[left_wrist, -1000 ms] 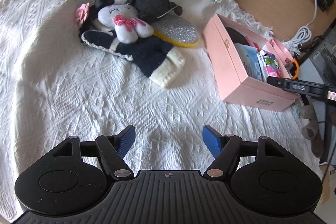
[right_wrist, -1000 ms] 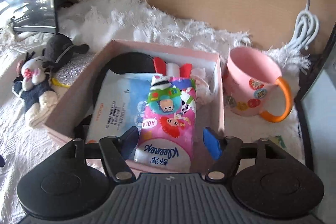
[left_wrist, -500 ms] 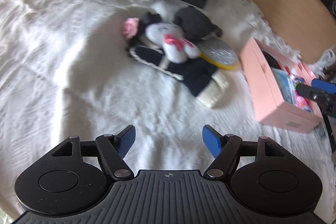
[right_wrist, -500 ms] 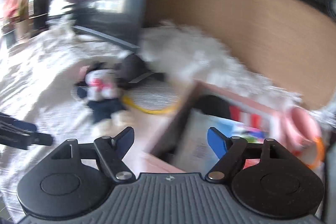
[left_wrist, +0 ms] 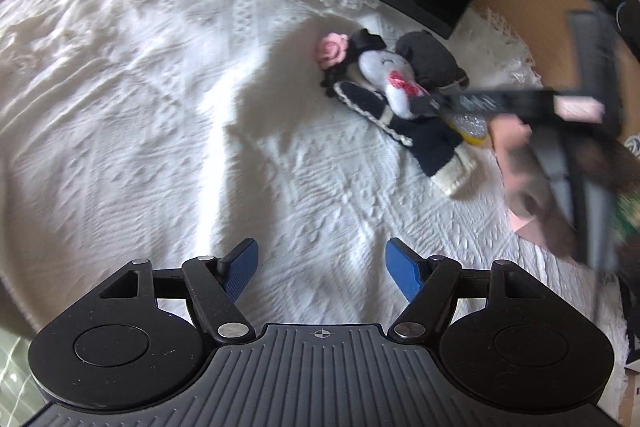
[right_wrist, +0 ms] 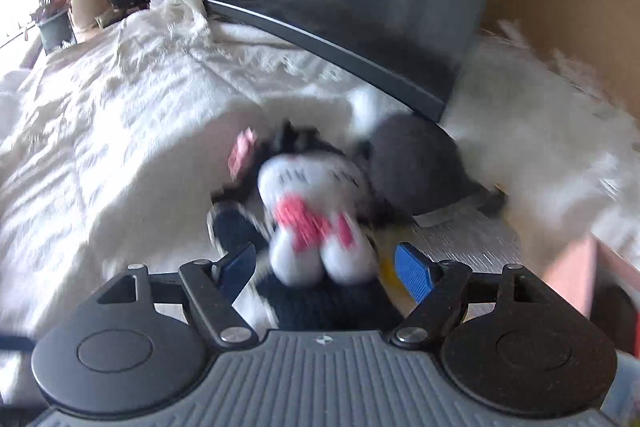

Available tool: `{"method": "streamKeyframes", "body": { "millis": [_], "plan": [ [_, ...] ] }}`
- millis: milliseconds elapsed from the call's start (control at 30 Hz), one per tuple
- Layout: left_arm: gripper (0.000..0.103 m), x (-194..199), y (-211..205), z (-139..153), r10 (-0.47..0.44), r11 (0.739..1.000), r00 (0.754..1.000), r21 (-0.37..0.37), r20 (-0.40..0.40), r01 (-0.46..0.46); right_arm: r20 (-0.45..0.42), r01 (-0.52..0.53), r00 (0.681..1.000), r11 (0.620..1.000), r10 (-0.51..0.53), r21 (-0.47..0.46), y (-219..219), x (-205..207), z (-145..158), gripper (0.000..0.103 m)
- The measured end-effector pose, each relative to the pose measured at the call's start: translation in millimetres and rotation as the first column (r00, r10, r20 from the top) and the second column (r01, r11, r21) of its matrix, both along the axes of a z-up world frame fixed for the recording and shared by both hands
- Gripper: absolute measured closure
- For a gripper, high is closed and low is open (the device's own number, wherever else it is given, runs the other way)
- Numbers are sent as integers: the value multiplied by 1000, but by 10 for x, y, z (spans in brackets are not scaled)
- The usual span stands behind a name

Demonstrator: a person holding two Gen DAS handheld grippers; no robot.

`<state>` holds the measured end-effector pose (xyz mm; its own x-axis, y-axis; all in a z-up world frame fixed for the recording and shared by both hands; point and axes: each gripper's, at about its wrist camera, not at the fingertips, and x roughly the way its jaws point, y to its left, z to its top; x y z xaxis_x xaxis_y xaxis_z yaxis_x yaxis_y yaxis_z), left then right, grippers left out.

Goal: Organize soft objects

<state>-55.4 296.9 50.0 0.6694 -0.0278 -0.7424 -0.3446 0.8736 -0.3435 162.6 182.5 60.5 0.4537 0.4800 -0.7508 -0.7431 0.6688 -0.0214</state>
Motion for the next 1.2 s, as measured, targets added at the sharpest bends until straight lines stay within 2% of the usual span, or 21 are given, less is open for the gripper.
{"method": "streamKeyframes", "body": {
  "millis": [133,200,267,400,500,567,600,633,767,833,967,1067,1133,1200],
  "plan": [
    [28,-174,111,15,47,999,999,-6,4,-47,81,-41,996,995,34,89,295,-70,56,28],
    [28,-254,169,16,74,997,997,-9,5,-74,164,-74,985,995,62,73,487,-166,30,28],
    [28,-326,220,14,99,995,995,-19,8,-99,208,-82,975,996,76,21,688,-177,-65,28],
    [28,-426,259,-1,116,993,993,-30,9,-115,182,-21,983,999,26,-25,905,44,-240,28],
    [28,-458,275,-57,125,991,992,-42,-2,-125,138,-63,988,997,70,-52,957,159,-308,27],
    [28,-460,275,-101,126,991,992,-50,-14,-127,139,-84,986,995,90,-48,921,163,-283,34],
    [28,-455,272,-116,122,991,992,-50,-18,-123,136,-91,986,995,95,-37,882,144,-247,54],
    [28,-442,268,-129,115,992,993,-48,-19,-116,117,-99,988,995,100,-18,822,124,-193,68],
    [28,-361,260,-124,92,995,996,-42,-19,-93,68,-75,995,995,71,64,570,-35,60,74],
    [28,-284,257,-114,76,996,997,-36,-17,-77,37,-64,997,993,60,104,361,-161,210,84],
    [28,-104,171,-31,22,1000,1000,-20,6,-21,17,-62,998,986,60,152,-210,-556,466,84],
    [28,81,106,-13,-22,999,1000,-26,15,23,18,-47,999,990,45,135,-669,-856,527,84],
    [28,229,64,-14,-47,999,999,-22,16,47,-6,5,1000,993,-5,118,-959,-996,519,84],
    [28,393,25,-13,-69,997,997,-26,22,70,-73,79,995,990,-71,116,-1256,-1079,448,84]
  ]
}}
